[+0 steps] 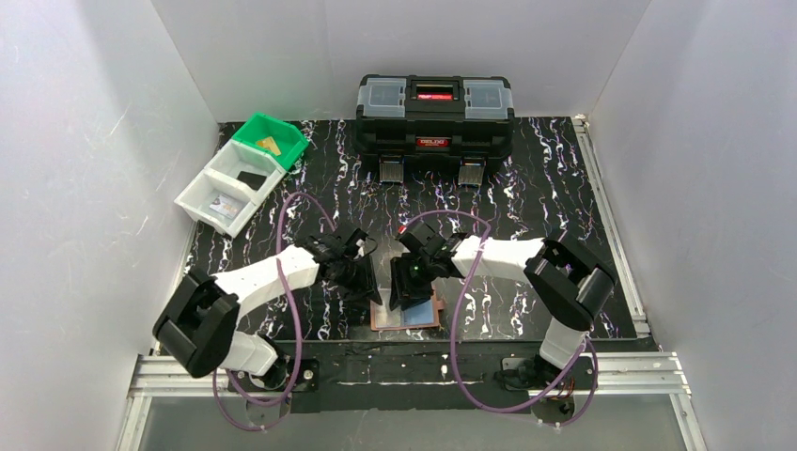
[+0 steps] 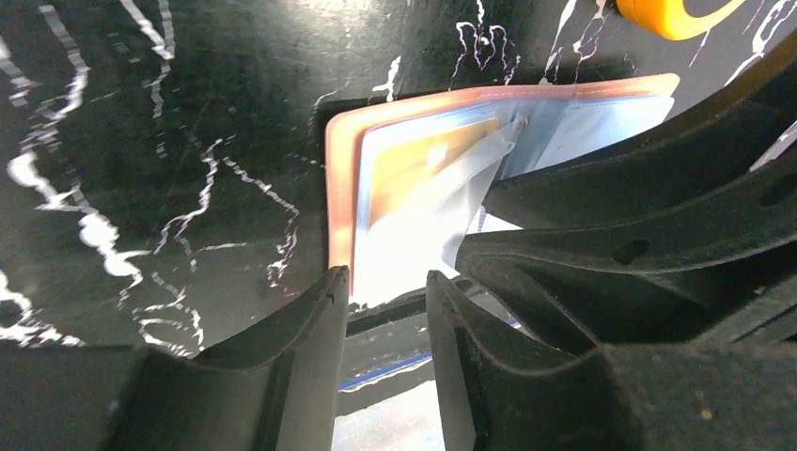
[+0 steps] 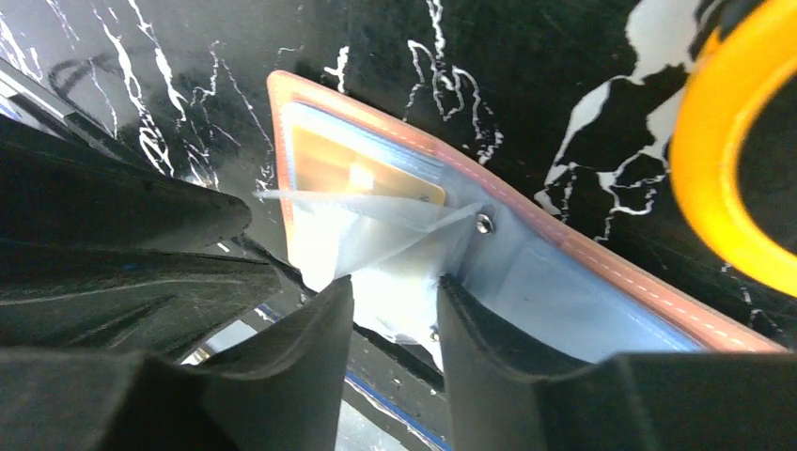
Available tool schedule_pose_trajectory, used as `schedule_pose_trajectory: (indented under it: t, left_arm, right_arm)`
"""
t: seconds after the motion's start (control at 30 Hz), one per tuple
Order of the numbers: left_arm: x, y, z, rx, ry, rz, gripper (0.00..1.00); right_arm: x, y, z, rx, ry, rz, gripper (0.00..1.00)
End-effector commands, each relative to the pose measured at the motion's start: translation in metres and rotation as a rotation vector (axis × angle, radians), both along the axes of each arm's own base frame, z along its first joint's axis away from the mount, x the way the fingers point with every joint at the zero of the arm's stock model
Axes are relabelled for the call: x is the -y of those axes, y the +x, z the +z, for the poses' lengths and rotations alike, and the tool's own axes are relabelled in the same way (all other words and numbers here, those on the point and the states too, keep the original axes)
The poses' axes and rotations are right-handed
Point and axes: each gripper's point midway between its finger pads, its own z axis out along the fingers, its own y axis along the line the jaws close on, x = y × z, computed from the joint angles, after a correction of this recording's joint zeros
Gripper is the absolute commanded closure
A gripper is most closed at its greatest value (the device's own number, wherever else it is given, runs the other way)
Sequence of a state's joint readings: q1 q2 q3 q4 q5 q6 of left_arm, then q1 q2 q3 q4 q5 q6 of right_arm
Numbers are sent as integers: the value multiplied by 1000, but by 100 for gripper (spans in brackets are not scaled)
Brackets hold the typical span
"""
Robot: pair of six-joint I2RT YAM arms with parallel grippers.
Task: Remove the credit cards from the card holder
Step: Remove the credit card from the card holder.
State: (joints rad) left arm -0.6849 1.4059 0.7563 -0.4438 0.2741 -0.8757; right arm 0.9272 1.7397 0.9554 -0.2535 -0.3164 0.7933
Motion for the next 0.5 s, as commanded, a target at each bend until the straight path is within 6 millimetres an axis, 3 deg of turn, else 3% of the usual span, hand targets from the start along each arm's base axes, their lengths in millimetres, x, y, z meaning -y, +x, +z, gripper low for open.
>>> schedule_pose_trajectory:
  t: [0.0, 0.23, 0.47]
  left_arm:
    - [-22, 7, 19, 82, 76, 55, 64]
    - [-28, 8, 27, 108, 66, 64, 64]
    - [-24, 4, 24, 92, 42, 44, 64]
  right_arm:
    - [7, 5, -3, 37, -85, -23, 49]
    - [1, 2, -8, 28, -152, -38, 43]
    - [13, 5, -1, 69, -169, -108, 55]
